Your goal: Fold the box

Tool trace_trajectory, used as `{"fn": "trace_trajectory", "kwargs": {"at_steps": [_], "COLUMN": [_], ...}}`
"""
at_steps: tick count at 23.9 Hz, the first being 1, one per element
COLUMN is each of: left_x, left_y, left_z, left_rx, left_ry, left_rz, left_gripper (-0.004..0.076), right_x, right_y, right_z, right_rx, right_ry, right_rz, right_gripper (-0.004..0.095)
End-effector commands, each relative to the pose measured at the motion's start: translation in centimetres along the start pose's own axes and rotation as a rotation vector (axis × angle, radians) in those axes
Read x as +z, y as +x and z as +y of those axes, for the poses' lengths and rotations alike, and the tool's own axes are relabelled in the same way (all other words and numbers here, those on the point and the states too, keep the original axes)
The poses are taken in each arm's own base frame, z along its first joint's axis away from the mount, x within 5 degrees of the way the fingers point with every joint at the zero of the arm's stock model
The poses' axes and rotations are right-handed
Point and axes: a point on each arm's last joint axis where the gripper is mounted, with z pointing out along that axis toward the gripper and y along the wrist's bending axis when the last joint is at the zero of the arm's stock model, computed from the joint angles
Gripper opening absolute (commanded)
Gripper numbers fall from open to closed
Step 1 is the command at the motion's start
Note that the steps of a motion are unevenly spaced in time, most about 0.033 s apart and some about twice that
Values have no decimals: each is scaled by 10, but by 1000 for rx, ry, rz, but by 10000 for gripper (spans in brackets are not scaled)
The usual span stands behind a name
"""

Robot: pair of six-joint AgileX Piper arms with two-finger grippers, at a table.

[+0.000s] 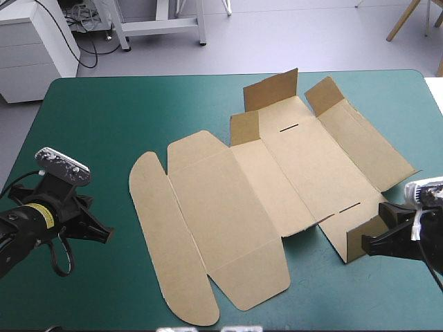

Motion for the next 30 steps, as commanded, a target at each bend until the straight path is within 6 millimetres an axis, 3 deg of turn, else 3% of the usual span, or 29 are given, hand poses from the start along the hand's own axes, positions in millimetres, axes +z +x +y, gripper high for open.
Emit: {"fn": "trace_trajectory", "kwargs": {"at_steps": [1,15,21,30], "left_x": [-8,-8,-8,-8], "left_y": [-8,-8,-8,-8], "left_z": [2,2,2,2], "left_rx": [-9,-9,-9,-9], "left_ry": [-7,-7,-7,-7], "left_rz": [-76,-76,-76,-76], "left_gripper": [-10,-10,-10,-10], "right_x": [-2,-2,-3,-3], "right_y": [-10,-10,-13,-13], "right_z": [1,3,13,9], "right_rx": [-2,20,370,698], "right_ry": [-8,-35,-155,-132], "right_rz": [-71,-67,-71,-67], "right_gripper": [-19,-19,-19,-19]}}
